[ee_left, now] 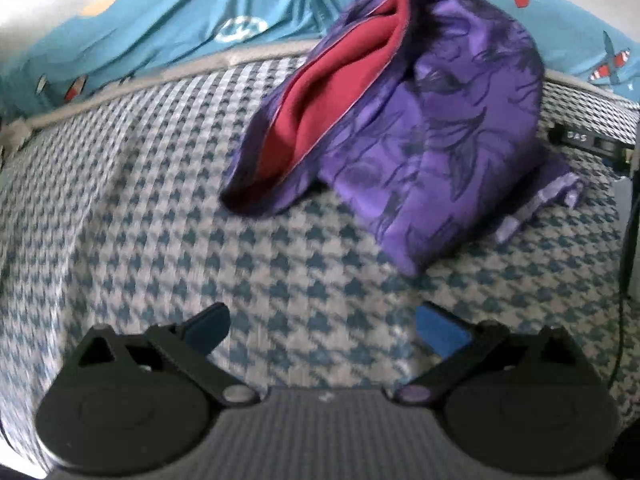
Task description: Fold clothes
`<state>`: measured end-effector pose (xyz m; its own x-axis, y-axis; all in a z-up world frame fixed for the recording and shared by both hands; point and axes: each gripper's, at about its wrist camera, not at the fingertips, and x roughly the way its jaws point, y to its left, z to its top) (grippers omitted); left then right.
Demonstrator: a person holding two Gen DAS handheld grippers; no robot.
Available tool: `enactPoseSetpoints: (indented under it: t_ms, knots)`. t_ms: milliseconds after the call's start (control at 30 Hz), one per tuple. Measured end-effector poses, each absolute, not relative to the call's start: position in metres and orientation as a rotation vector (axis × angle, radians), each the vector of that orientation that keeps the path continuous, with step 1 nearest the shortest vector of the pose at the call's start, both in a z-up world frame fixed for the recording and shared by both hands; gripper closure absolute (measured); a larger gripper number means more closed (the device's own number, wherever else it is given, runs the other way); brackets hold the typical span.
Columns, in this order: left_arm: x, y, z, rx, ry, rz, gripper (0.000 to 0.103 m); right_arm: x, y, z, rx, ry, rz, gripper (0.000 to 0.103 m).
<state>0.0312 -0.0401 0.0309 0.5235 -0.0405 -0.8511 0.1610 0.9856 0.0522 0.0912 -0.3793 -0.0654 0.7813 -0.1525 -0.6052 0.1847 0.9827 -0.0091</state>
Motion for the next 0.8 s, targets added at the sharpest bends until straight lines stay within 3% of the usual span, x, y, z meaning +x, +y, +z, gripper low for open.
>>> enactPoseSetpoints:
  t_ms: [167,800]
  knots:
    - [0.046,-0.047,0.034,0.216,0.978,-0.115,0.000,0.091,-0.379,-0.066,0.051,0.650,-0.182,0.000]
    - [0.049,-0.055,0.022,0.139,1.002,-0.133,0.000,0.091,-0.380,-0.061,0.052,0.666,-0.177,0.000]
